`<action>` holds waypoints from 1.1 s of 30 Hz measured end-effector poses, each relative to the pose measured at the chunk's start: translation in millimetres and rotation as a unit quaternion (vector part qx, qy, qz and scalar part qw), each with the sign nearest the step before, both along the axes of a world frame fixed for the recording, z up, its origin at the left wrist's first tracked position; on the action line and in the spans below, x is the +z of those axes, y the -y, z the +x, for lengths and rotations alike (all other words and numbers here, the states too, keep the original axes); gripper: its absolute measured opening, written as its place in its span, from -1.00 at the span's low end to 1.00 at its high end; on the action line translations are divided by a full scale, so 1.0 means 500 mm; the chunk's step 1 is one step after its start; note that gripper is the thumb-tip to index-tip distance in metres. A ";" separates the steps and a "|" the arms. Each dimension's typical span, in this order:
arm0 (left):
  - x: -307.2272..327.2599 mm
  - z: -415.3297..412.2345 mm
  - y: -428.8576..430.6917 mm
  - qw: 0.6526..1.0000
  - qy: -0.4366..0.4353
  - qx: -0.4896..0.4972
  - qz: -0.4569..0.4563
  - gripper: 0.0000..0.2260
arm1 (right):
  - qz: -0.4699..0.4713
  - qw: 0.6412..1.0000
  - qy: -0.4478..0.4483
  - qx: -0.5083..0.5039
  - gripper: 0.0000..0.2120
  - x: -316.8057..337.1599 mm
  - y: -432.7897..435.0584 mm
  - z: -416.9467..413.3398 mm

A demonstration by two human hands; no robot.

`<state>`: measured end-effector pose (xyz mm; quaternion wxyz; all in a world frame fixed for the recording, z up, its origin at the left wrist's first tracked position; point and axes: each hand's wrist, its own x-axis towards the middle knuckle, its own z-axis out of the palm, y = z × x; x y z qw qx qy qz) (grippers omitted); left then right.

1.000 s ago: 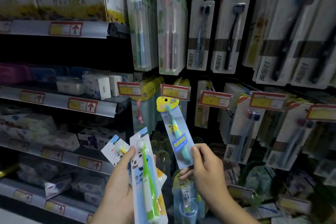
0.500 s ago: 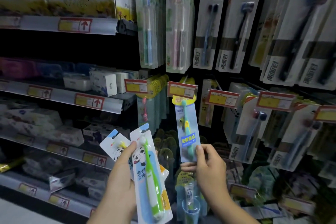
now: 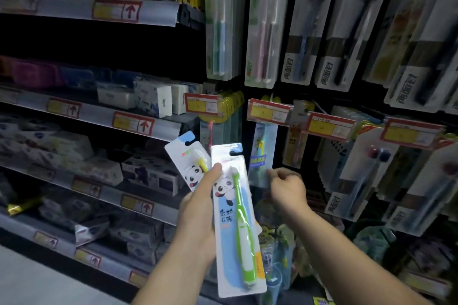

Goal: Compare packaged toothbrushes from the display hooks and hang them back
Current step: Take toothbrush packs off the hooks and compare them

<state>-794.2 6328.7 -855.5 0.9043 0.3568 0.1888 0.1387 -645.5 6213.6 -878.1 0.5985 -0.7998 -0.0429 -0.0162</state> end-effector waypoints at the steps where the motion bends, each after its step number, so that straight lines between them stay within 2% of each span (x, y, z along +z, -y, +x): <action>1: 0.004 0.002 0.004 1.000 -0.005 0.004 0.008 -0.47 | 0.006 1.000 -0.014 -0.008 -0.73 0.011 -0.013 0.016; 3: 0.007 0.007 0.012 1.000 -0.014 0.010 0.022 -0.61 | -0.002 0.998 -0.059 -0.025 -0.73 0.039 -0.034 0.040; 7: 0.018 0.012 0.026 0.999 -0.015 0.010 0.043 -0.70 | -0.050 0.992 -0.106 -0.040 -0.75 0.065 -0.039 0.055; 9: 0.024 0.012 0.028 0.999 -0.020 0.009 0.046 -0.72 | -0.031 0.990 -0.130 -0.046 -0.68 0.048 -0.038 0.056; 11: 0.026 0.010 0.025 0.998 -0.025 0.013 0.051 -0.69 | 0.026 0.991 -0.131 0.023 -0.62 0.033 -0.031 0.028; 13: 0.025 0.007 0.021 0.998 -0.026 0.021 0.059 -0.67 | 0.094 0.980 -0.130 0.116 -0.66 0.029 -0.003 -0.029; 17: 0.022 0.007 0.022 0.995 -0.022 0.054 0.075 -0.72 | 0.048 0.951 -0.139 0.273 -0.42 0.063 0.072 -0.158; 20: 0.014 0.007 0.031 0.992 -0.023 0.087 0.083 -0.74 | -0.024 0.930 -0.096 0.353 -0.57 0.076 0.115 -0.207; 27: 0.011 0.001 0.072 0.990 -0.004 0.065 0.129 -0.72 | -0.047 0.953 -0.040 0.296 -0.80 0.020 0.146 -0.206; 33: 0.000 0.016 0.092 0.983 -0.019 0.029 0.180 -0.86 | 0.026 0.975 -0.028 0.220 -0.76 0.006 0.176 -0.180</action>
